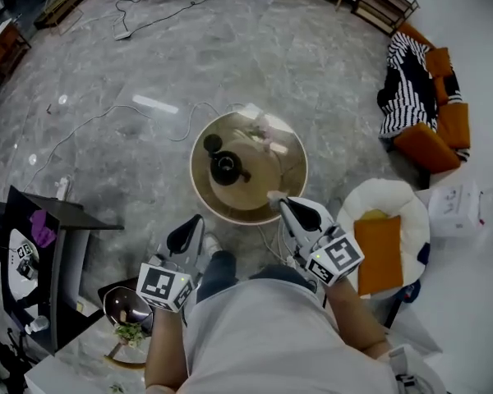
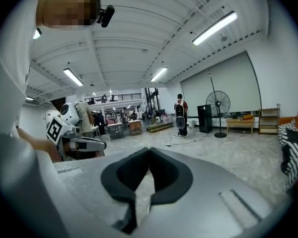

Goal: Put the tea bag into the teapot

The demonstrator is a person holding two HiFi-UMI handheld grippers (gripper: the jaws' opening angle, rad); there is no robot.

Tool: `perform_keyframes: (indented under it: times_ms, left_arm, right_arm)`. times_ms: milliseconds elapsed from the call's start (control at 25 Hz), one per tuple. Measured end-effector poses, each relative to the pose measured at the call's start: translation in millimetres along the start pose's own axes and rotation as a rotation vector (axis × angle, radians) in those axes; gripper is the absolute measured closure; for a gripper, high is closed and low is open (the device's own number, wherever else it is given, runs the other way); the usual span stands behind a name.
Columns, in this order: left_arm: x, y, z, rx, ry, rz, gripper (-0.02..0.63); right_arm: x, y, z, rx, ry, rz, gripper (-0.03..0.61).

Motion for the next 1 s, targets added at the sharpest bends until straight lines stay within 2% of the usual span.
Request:
perform_keyframes:
  times_ms: [280, 600, 760, 1000]
  left_arm:
    - [78.0, -2.5, -1.1, 0.040, 0.038, -0.033, 0.606]
    - [99.8, -8.5, -5.5, 0.070, 0.081, -0.002, 0.606]
    - [101.0, -15.2, -12.6, 0.093, 0.096, 0.049, 0.606]
    - [99.6, -25.5, -20.1, 0.124, 0.132, 0.177, 0.606]
  right_arm:
    - [10.5, -76.3, -3.9, 0.059, -0.006, -0.025, 0.574]
    - [-11.5, -124.2, -20.9, 0.185, -0.006, 0.001, 0.574]
    - [-36.7, -147.9, -35.2, 0.234, 0.007, 0.052, 0.574]
    - [-84.2, -189.6, -68.7, 0.336, 0.027, 0.160, 0.575]
Point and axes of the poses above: the fingertips, and each gripper's own axes: y backward along the fingers, x to its left, z out of its top, the point moved 9 cm from there along y, backward along the fingers, and after that the axes turned 3 degrees about -x, right-handed, at the moved point
